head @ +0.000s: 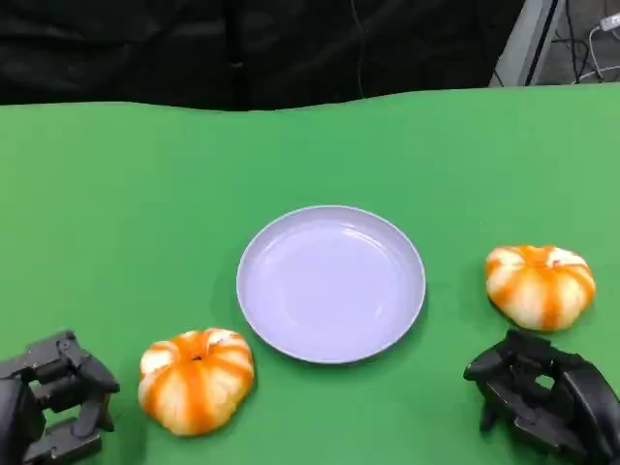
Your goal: Grasp the bread from the table and place it into the plate.
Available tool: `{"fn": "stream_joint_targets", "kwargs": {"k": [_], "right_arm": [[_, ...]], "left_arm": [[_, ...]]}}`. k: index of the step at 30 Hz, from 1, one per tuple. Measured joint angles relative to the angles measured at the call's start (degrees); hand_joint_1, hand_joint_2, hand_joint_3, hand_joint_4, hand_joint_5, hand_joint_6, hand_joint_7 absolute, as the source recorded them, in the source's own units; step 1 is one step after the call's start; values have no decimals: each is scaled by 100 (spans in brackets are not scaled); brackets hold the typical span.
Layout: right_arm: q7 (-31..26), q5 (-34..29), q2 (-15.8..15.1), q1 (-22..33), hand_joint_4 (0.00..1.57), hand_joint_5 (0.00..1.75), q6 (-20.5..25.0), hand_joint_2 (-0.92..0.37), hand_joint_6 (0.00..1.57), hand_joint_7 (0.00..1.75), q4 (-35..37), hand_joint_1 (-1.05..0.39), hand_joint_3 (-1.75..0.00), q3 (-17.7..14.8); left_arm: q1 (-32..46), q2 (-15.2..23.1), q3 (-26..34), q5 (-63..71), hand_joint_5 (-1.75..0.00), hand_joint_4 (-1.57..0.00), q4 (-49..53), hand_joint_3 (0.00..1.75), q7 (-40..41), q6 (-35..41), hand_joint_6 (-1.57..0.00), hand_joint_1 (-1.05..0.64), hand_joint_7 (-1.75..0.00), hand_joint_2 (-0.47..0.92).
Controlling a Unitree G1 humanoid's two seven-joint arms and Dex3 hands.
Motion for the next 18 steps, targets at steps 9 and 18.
{"fn": "stream_joint_targets", "kwargs": {"k": [9,18], "right_arm": [[7,0,-1,-1,63,175,-3,-92,76,106,-1,-24,-46,-4],[21,2,-2,-2,63,175,-3,-92,76,107,0,-23,-47,-5]], "left_arm": [[9,-184,108,-908,-29,-80,-207,49,-445,459,-87,-12,-10,71],[122,-318,268,-1578,0,-63,-578,10,-1043,1005,-64,-43,0,92]]}}
